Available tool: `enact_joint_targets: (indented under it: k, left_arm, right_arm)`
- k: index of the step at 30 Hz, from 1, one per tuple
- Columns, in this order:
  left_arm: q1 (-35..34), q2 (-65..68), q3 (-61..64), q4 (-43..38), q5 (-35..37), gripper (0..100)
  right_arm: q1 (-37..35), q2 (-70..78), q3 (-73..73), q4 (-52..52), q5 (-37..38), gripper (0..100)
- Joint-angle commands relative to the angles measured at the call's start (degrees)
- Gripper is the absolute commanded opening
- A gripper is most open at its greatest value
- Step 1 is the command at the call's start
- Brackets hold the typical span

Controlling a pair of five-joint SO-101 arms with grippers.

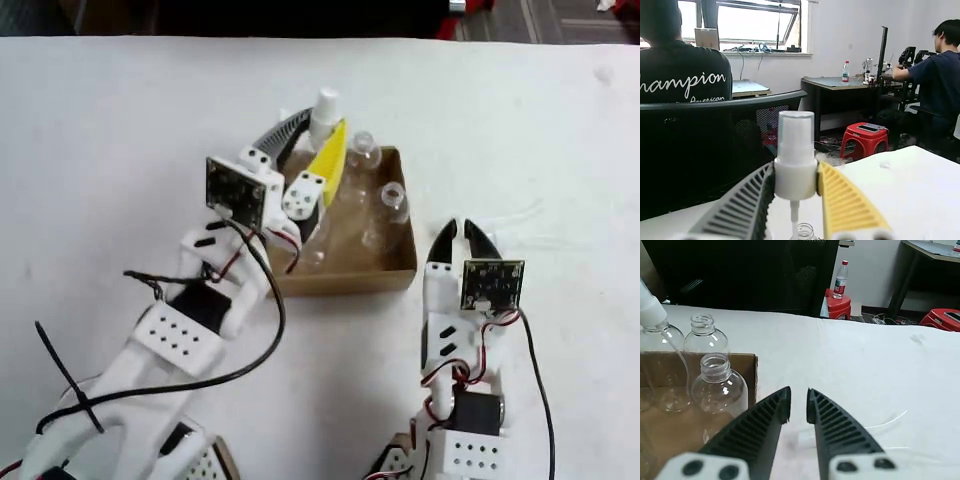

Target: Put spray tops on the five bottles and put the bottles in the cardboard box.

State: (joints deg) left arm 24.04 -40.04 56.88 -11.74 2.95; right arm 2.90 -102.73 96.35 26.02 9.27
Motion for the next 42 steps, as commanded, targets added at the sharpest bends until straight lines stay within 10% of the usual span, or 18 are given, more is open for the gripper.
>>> enact_joint_targets:
  k: [1, 42]
  left_arm:
    - [0.92, -5.93, -3.96, 2.37, 0.7, 2]
    - [-0.66, -0.75, 1.41, 1.76, 0.53, 2]
  right_arm:
    - [-0.66, -0.4, 0.53, -1.63, 0.0, 4.5]
    - [-0.57, -0.4, 0.53, -1.63, 0.0, 4.9]
